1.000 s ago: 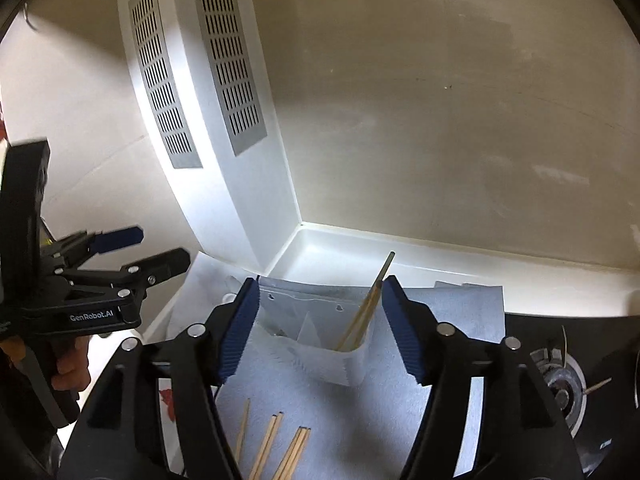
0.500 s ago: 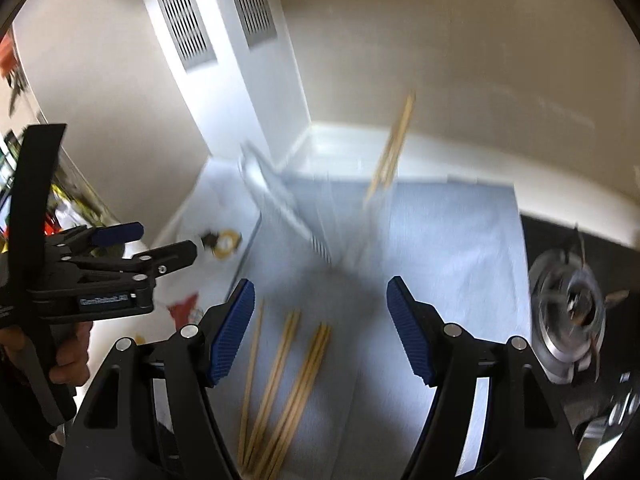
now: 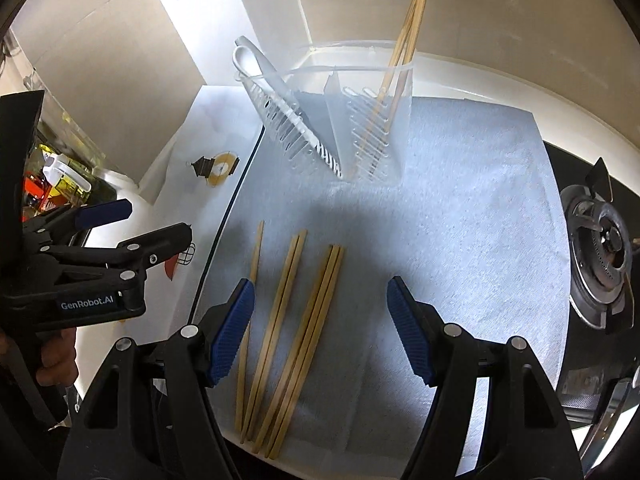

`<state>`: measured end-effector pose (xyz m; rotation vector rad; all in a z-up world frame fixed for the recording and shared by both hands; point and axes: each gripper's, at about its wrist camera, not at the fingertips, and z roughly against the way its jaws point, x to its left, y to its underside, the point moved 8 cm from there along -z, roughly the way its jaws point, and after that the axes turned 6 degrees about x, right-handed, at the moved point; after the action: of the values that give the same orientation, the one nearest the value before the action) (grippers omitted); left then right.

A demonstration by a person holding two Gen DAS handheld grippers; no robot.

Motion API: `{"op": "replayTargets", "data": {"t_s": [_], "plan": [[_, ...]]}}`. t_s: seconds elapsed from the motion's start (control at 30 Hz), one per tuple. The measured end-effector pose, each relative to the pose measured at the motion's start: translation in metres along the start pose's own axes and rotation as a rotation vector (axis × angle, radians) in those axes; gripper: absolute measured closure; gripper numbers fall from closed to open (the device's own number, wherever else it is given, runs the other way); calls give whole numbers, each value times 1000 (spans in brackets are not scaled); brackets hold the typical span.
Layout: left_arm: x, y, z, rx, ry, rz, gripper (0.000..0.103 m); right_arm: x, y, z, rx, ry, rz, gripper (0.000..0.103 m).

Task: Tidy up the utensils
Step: 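Move both grippers back over the remaining chopsticks on the mat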

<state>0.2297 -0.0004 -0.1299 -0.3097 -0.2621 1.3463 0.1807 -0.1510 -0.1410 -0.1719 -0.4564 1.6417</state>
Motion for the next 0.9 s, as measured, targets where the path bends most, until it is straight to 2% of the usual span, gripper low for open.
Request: {"op": "replayTargets", "data": {"t_s": [0.7, 0.73, 0.8, 0.83, 0.87, 0.9], "plan": [[7, 2, -15, 36, -14, 7, 13, 1, 2, -16, 42, 0, -18, 35], [9, 2, -17, 39, -18, 10, 13, 0, 2, -19, 48, 2, -23, 38], [13, 3, -22, 52, -28, 22, 13, -2, 5, -31, 86, -16, -40, 55], [15, 4, -24, 59, -30, 28, 13, -5, 7, -41, 117, -27, -61, 71], [18, 5, -26, 68, -31, 37, 13, -7, 9, -50, 142, -38, -76, 81], [20, 5, -28, 74, -32, 42, 13, -8, 11, -57, 161, -48, -85, 85]]}}
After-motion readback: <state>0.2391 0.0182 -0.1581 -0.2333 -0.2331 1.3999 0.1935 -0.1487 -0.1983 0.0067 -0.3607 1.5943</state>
